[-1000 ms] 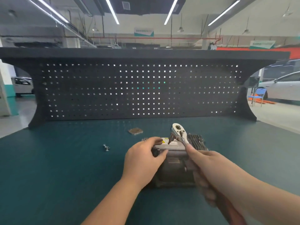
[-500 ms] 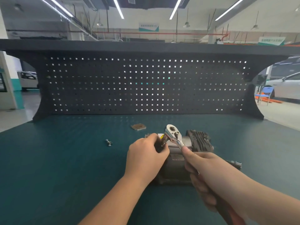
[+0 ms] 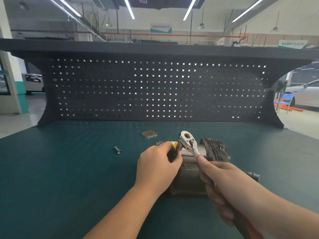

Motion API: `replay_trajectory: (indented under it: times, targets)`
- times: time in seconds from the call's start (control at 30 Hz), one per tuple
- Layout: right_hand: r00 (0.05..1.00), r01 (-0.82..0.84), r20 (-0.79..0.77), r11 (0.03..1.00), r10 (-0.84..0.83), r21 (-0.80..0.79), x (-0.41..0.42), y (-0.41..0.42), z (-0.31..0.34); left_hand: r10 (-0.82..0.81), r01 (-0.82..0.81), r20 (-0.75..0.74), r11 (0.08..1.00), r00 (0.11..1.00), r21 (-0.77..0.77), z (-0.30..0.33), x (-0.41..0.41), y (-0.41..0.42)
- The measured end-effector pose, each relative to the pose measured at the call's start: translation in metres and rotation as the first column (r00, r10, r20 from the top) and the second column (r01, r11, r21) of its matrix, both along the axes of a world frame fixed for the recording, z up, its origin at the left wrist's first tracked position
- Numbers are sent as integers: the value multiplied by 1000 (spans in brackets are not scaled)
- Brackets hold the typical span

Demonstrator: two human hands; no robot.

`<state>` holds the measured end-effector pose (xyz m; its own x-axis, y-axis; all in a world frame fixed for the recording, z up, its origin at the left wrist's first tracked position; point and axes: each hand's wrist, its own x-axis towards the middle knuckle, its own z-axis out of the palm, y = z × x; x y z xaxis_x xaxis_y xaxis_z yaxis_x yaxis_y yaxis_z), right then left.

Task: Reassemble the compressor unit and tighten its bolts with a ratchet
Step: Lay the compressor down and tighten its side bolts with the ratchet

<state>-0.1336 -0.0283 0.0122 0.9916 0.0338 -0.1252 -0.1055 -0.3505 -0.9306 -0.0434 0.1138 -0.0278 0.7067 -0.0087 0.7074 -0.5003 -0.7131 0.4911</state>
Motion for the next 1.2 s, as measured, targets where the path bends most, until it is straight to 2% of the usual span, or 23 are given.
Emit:
replay_trajectory:
  times: [0.2,0.53,0.77,0.83,0.9,0.97,1.03,1.13,1.2]
  targets:
    - [1000,-9,-16,989,7,-149,5,-5,12,-9,9,31,1000,999,-5,-1,0,0]
    - [989,19,-143,996,-32,-91,3,-3,26,-8,8,-9,1000,1000,15,2,-4,-1]
    - [992,10,-117,977,-36,-211,-5,-6,25,53,-53,20,999,998,-5,3,-16,-10]
    - [994,-34,-108,940,-4,-339,-2,-11,31,52,-51,77,999,996,-9,6,-16,-11]
    - [995,-82,-84,864,46,-497,3,-16,41,0,6,108,998,994,-63,9,-14,-9]
    - [994,-76,7,740,109,-669,13,-26,53,-59,72,116,991,992,-112,9,-11,-6]
    - [975,16,138,568,172,-823,23,-35,70,-91,108,129,985,987,-131,8,-9,-6]
    - [951,96,236,534,200,-840,36,-42,85,-92,115,138,978,986,-177,8,-12,-8]
    - [972,-27,106,546,210,-837,36,-40,81,-99,122,136,977,986,-176,5,-12,-8]
